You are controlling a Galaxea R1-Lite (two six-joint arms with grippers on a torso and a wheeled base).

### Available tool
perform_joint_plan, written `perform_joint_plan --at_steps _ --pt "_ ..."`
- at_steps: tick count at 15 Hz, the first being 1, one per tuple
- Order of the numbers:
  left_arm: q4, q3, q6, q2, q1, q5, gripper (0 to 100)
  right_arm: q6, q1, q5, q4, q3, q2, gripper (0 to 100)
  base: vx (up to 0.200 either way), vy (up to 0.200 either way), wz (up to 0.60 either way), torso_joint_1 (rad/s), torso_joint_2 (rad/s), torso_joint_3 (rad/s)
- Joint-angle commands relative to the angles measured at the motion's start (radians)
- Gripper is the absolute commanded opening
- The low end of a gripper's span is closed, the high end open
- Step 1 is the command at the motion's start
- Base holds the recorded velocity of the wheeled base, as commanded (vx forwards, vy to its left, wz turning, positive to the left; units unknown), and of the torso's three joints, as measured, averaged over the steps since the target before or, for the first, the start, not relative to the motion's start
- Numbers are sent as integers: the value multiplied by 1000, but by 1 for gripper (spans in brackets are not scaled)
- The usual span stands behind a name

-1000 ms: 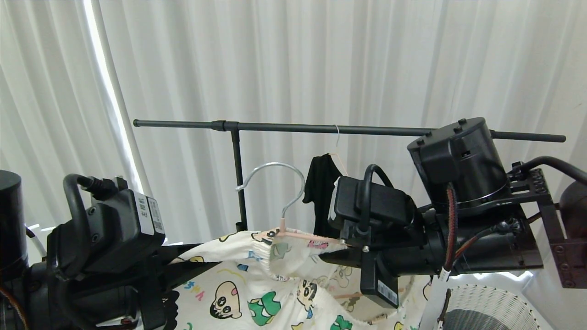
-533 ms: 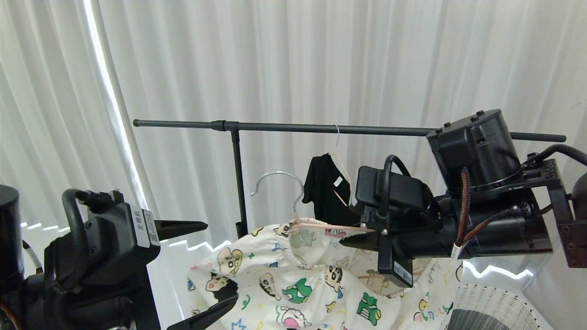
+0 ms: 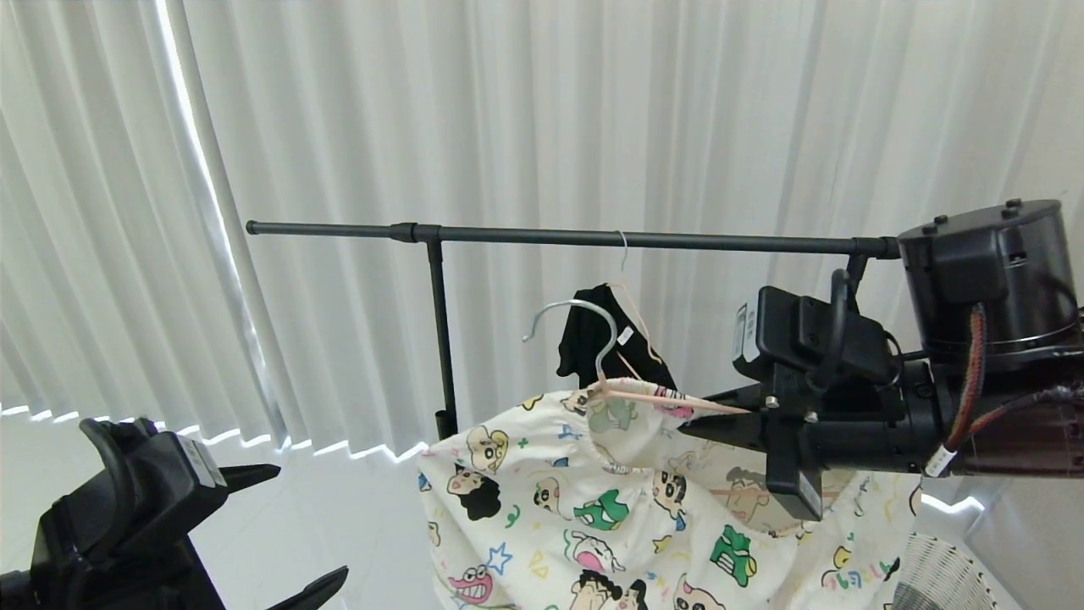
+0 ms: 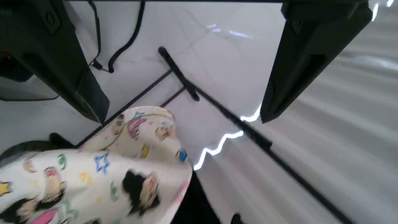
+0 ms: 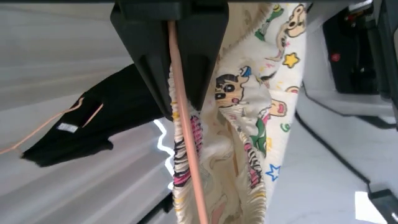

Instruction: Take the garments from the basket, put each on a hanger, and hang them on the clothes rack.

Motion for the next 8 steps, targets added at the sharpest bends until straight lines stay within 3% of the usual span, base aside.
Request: perform_joint_plan --at_steps 1,8 --pt "0 11 -10 20 31 -2 100 -1 -2 34 -83 49 -14 0 0 0 0 0 0 0" --pt "-8 -15 -118 66 43 -34 100 -58 53 96 -138 57 -59 0 0 0 0 0 0 0"
